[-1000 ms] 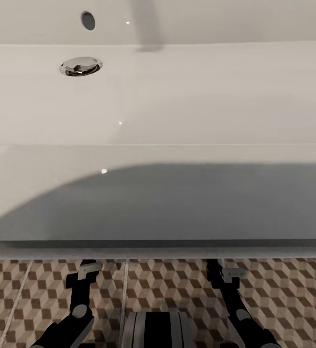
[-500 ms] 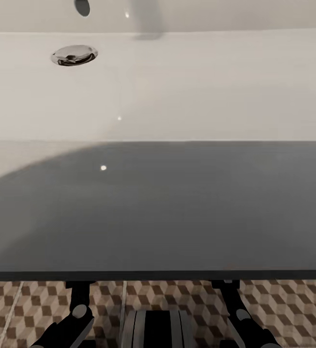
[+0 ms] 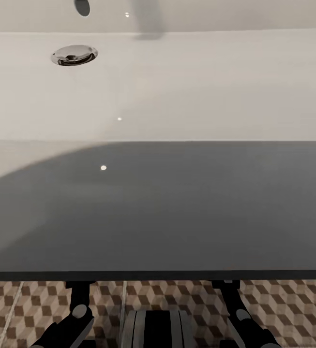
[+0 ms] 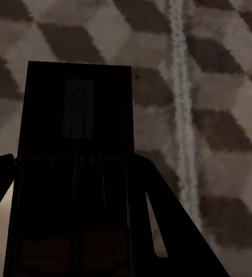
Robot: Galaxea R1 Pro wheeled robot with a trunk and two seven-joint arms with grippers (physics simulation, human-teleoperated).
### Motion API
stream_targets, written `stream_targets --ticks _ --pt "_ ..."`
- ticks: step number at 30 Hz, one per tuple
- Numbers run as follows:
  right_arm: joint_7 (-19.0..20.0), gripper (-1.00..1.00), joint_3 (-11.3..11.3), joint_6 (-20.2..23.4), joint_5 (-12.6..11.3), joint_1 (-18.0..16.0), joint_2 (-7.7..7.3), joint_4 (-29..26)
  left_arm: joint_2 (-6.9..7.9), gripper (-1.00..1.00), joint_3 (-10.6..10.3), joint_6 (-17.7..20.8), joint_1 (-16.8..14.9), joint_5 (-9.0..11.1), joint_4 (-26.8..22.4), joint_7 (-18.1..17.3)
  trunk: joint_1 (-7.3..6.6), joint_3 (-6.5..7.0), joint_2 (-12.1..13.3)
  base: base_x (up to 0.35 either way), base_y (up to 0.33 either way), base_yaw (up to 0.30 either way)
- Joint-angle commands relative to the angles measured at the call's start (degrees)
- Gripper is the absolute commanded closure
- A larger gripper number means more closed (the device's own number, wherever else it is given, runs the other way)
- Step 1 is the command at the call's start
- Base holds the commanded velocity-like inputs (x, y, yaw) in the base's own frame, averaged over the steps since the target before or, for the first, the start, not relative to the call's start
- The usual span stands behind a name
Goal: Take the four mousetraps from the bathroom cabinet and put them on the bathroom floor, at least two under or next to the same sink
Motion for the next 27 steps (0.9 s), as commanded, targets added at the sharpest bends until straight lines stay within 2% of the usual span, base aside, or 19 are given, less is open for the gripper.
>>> stream_targets --ticks 1,27 --pt "-0.2 1.00 -0.2 -0.2 0.6 0.0 0.03 0.1 0.08 1.00 -0.5 -0.3 -0.1 0.6 0.0 0.3 -0.01 -0.03 0.0 0.000 0.000 0.000" --pt "-0.1 1.00 -0.5 -0.3 0.6 0.0 0.03 0.1 0.11 1.00 -0.4 -0.4 -0.1 0.6 0.0 0.3 -0.01 -0.03 0.0 -0.016 0.000 0.000"
